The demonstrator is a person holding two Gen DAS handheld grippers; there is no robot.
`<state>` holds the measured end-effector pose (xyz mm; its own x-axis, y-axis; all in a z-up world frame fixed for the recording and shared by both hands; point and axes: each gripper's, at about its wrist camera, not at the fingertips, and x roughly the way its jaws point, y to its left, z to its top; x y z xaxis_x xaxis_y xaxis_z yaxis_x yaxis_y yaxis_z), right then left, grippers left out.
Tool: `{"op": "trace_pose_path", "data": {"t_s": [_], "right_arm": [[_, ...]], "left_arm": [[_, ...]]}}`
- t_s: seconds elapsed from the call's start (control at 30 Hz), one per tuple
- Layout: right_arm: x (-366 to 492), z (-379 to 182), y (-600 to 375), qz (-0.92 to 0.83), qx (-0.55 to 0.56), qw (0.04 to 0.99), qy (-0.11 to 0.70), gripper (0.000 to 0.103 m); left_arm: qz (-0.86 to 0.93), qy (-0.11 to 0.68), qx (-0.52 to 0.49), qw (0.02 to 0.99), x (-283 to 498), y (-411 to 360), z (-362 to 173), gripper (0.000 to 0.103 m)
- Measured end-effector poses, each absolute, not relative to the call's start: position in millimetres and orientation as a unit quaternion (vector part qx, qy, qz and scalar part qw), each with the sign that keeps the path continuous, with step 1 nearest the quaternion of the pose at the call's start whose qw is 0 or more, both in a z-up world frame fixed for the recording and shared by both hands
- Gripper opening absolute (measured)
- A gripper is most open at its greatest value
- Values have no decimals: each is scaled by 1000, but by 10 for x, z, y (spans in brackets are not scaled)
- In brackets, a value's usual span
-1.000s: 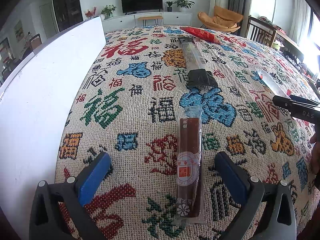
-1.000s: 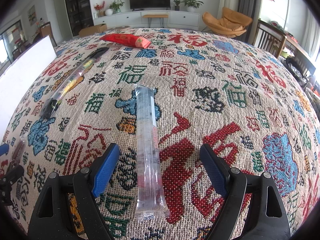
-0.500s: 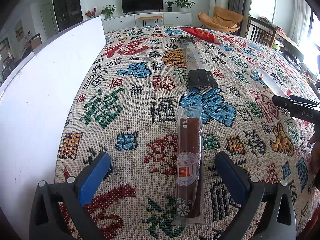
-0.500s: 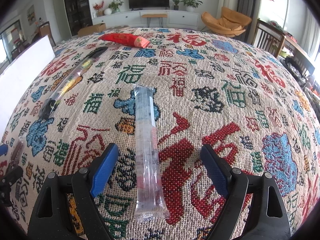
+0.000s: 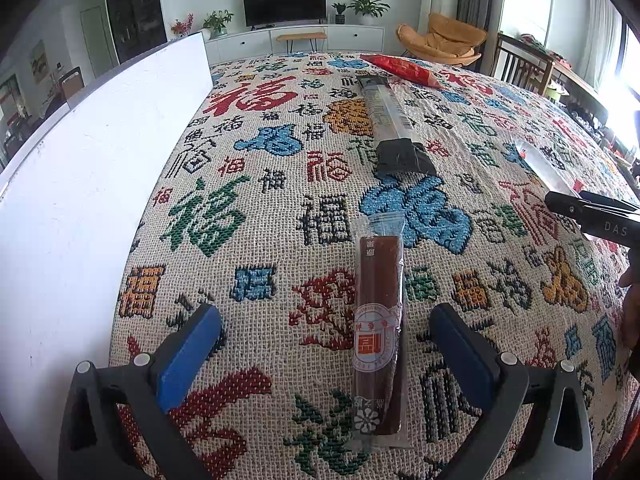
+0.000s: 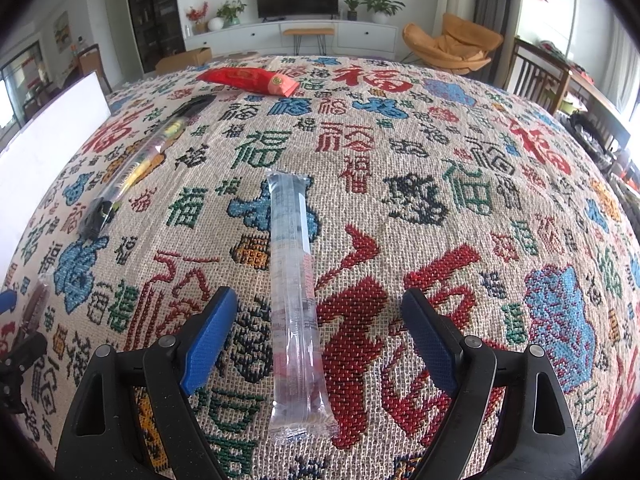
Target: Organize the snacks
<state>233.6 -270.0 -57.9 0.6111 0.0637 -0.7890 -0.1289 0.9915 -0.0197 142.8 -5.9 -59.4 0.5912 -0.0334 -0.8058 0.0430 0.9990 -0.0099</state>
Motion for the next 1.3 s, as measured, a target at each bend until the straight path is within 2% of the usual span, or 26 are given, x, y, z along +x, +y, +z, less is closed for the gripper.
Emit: {"op": "trace_pose_path", "data": {"t_s": [1.3], "right_arm": [[2348, -590, -2707, 62, -26, 898, 436, 88]], "left_arm": [[-19, 451, 4, 892, 1435, -54, -590, 103]]}}
